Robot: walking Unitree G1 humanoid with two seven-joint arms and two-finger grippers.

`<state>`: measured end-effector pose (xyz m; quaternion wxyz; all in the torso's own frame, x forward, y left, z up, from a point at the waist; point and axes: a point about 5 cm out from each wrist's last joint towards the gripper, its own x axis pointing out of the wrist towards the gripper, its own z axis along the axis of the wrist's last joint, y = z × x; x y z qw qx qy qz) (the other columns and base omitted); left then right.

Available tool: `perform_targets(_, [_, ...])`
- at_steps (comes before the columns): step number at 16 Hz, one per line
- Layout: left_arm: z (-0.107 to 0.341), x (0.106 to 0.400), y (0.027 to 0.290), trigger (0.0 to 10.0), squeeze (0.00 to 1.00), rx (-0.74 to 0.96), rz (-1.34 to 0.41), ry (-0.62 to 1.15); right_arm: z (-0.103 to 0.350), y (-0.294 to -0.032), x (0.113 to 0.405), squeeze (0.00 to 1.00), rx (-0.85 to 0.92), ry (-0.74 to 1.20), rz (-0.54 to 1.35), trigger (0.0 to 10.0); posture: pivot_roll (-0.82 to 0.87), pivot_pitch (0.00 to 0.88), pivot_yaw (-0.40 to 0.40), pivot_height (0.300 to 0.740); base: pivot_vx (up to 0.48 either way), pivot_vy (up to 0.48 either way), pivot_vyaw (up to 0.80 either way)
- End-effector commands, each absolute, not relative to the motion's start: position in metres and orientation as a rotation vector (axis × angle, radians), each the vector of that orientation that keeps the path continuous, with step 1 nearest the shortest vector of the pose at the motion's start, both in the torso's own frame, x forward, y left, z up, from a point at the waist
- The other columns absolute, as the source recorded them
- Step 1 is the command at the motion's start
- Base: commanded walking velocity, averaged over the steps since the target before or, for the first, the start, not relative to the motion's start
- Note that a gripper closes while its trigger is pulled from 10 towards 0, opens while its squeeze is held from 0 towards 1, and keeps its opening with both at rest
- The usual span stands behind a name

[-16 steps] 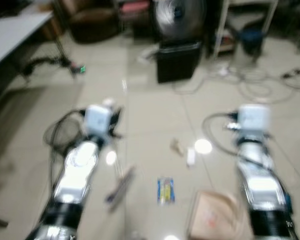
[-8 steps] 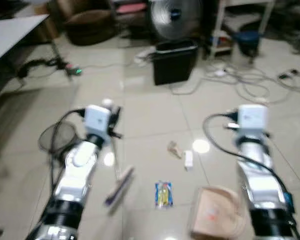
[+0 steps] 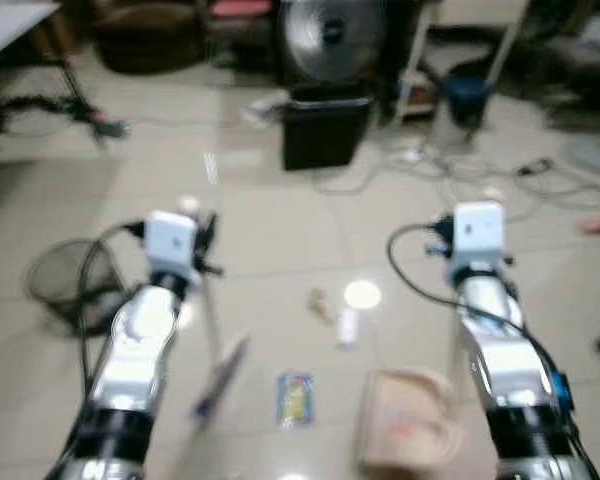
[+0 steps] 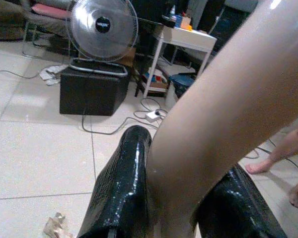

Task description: Sweep floor

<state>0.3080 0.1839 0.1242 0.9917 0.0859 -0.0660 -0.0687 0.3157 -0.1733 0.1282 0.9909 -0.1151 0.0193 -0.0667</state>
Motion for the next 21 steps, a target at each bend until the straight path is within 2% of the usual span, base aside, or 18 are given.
perform_targets(1, [0.139,0.307,0.179,10.0,0.00,0.177,-0.137,-0.202,0.129,-0.178,0.319,0.00,-0.257,0.035,-0.131,10.0,0.10,0.027,-0.091,0.740,0.326,0.000,0.00])
perform_targets(3, [0.143,0.306,0.183,10.0,0.00,0.184,-0.123,-0.211,0.129,-0.175,0.321,0.00,-0.258,0.033,-0.121,10.0,0.11,0.037,-0.097,0.740,0.322,0.000,0.00])
perform_targets(6, [0.150,0.308,0.189,10.0,0.00,0.192,-0.109,-0.220,0.134,-0.173,0.324,0.00,-0.285,0.000,-0.124,10.0,0.08,0.088,-0.046,0.740,0.326,0.000,0.15])
perform_targets(12, [0.145,0.307,0.176,10.0,0.00,0.189,-0.175,-0.188,0.126,-0.178,0.317,0.00,-0.254,-0.001,-0.175,10.0,0.07,0.140,0.022,0.740,0.332,0.000,0.80])
perform_targets(18, [0.138,0.307,0.166,10.0,0.00,0.137,-0.234,-0.160,0.131,-0.187,0.316,0.00,-0.268,-0.041,-0.226,10.0,0.03,0.154,0.046,0.740,0.323,0.000,0.00])
perform_targets(21, [0.132,0.306,0.163,10.0,0.00,0.129,-0.255,-0.144,0.132,-0.195,0.309,0.00,-0.283,-0.065,-0.275,10.0,0.03,0.154,0.047,0.740,0.000,0.000,0.00])
